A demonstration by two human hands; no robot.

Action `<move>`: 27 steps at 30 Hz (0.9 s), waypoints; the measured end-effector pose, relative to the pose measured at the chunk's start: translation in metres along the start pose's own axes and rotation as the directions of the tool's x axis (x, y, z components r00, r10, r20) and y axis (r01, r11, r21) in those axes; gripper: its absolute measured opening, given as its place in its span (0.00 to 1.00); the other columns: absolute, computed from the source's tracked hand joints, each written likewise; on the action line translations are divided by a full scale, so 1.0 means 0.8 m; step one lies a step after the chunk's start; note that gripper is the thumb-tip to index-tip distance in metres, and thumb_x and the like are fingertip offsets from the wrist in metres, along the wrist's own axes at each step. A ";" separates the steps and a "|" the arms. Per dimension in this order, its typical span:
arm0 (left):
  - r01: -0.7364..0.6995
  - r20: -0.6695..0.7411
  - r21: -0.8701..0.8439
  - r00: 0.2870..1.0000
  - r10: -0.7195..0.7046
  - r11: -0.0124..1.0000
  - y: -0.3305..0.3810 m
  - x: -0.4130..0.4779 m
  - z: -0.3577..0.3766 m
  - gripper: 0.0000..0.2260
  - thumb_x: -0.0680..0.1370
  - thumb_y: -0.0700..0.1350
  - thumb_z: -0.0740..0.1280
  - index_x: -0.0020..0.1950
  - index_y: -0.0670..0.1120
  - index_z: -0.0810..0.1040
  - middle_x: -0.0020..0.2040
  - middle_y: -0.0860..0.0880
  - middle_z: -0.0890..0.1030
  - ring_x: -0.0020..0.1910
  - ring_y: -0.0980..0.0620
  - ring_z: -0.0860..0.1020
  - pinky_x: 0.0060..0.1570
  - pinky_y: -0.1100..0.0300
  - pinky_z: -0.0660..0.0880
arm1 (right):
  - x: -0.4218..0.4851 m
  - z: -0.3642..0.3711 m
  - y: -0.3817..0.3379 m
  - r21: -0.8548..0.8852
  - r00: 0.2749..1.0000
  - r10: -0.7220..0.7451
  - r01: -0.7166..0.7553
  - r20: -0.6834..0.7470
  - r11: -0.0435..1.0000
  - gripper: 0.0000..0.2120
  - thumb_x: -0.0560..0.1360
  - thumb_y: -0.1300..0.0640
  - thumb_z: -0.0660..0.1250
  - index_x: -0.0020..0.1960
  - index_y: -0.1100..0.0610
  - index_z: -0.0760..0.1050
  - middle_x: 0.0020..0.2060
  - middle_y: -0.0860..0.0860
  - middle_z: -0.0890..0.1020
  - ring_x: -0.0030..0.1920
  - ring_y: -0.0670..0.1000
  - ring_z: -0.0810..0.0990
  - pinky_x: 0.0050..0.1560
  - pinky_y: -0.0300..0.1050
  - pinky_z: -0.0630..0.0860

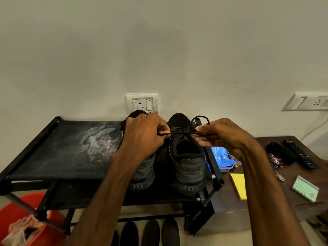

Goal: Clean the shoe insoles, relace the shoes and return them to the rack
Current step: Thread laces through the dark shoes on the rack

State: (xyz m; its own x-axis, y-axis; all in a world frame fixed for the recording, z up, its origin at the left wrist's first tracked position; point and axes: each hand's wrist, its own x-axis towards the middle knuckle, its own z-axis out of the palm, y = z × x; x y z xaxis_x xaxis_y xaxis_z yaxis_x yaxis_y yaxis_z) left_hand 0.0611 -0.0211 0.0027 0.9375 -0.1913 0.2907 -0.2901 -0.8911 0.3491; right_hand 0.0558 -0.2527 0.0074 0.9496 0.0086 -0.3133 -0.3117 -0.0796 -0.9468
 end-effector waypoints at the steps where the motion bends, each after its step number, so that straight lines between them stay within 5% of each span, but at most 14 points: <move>1: -0.005 0.004 -0.001 1.000 0.005 1.000 0.000 0.000 0.000 0.02 0.76 0.53 0.74 0.48 0.59 0.85 0.43 0.62 0.82 0.46 0.62 0.77 0.64 0.46 0.71 | 0.000 0.000 0.000 -0.009 1.000 0.000 0.000 0.004 1.000 0.08 0.79 0.64 0.70 0.51 0.70 0.82 0.43 0.63 0.86 0.37 0.51 0.85 0.36 0.38 0.82; 6: -0.108 0.172 -0.128 0.977 0.130 0.986 -0.005 -0.002 -0.004 0.21 0.74 0.53 0.75 0.66 0.57 0.79 0.60 0.59 0.82 0.62 0.56 0.78 0.67 0.42 0.71 | -0.005 -0.004 0.000 -0.083 0.995 -0.055 0.062 0.081 0.995 0.21 0.72 0.50 0.76 0.55 0.67 0.83 0.49 0.61 0.87 0.44 0.50 0.85 0.46 0.40 0.84; 9: -0.172 0.188 -0.270 0.955 0.228 0.947 -0.005 -0.004 -0.017 0.29 0.74 0.56 0.75 0.74 0.54 0.73 0.68 0.56 0.78 0.67 0.56 0.75 0.70 0.51 0.71 | -0.007 -0.010 0.000 -0.153 0.981 -0.075 0.103 0.178 0.983 0.23 0.67 0.53 0.79 0.59 0.60 0.82 0.49 0.56 0.88 0.50 0.49 0.86 0.54 0.45 0.82; 12: -0.200 0.135 -0.300 0.959 0.249 0.933 0.005 -0.003 -0.015 0.23 0.76 0.57 0.74 0.69 0.53 0.79 0.65 0.57 0.81 0.64 0.59 0.77 0.67 0.56 0.73 | -0.002 -0.003 0.005 -0.176 0.980 -0.115 0.143 0.164 0.974 0.22 0.71 0.63 0.78 0.63 0.57 0.79 0.51 0.56 0.88 0.54 0.53 0.86 0.58 0.49 0.79; 17: -0.186 0.134 -0.315 0.962 0.237 0.931 0.006 0.002 0.003 0.13 0.79 0.52 0.72 0.63 0.54 0.84 0.57 0.57 0.85 0.58 0.59 0.81 0.61 0.53 0.77 | 0.010 0.007 0.016 -0.121 0.975 -0.134 0.157 0.178 0.980 0.18 0.73 0.62 0.77 0.62 0.54 0.83 0.54 0.55 0.87 0.59 0.55 0.84 0.61 0.54 0.75; 20: -0.191 0.132 -0.358 0.958 0.253 0.914 0.009 0.003 0.000 0.16 0.76 0.60 0.72 0.62 0.56 0.83 0.54 0.58 0.85 0.54 0.63 0.81 0.58 0.59 0.79 | 0.012 0.004 0.018 -0.084 0.977 -0.120 0.136 0.174 0.987 0.19 0.68 0.54 0.77 0.58 0.56 0.85 0.53 0.55 0.87 0.50 0.49 0.83 0.49 0.42 0.75; 24: -0.196 0.074 -0.331 0.970 0.233 0.923 0.011 0.006 0.008 0.12 0.79 0.58 0.69 0.59 0.57 0.85 0.51 0.59 0.86 0.50 0.61 0.82 0.54 0.53 0.80 | 0.018 0.008 0.023 -0.048 0.972 -0.097 0.110 0.214 0.993 0.16 0.74 0.57 0.75 0.61 0.57 0.84 0.56 0.56 0.86 0.60 0.55 0.84 0.66 0.51 0.76; 27: -0.167 0.031 -0.261 0.983 0.182 0.951 0.010 0.009 0.012 0.09 0.79 0.52 0.69 0.56 0.58 0.86 0.51 0.59 0.86 0.49 0.59 0.82 0.55 0.51 0.80 | 0.020 0.013 0.023 0.004 0.972 -0.103 0.104 0.210 0.995 0.13 0.76 0.60 0.74 0.60 0.57 0.84 0.54 0.55 0.87 0.57 0.53 0.85 0.61 0.46 0.79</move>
State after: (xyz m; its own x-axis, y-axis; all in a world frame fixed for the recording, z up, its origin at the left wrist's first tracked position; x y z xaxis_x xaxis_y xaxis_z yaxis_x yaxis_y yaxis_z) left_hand 0.0670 -0.0337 -0.0006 0.8747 -0.3626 0.3216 -0.4830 -0.7076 0.5159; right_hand 0.0651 -0.2436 -0.0163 0.9485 0.2254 -0.2226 -0.2110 -0.0746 -0.9746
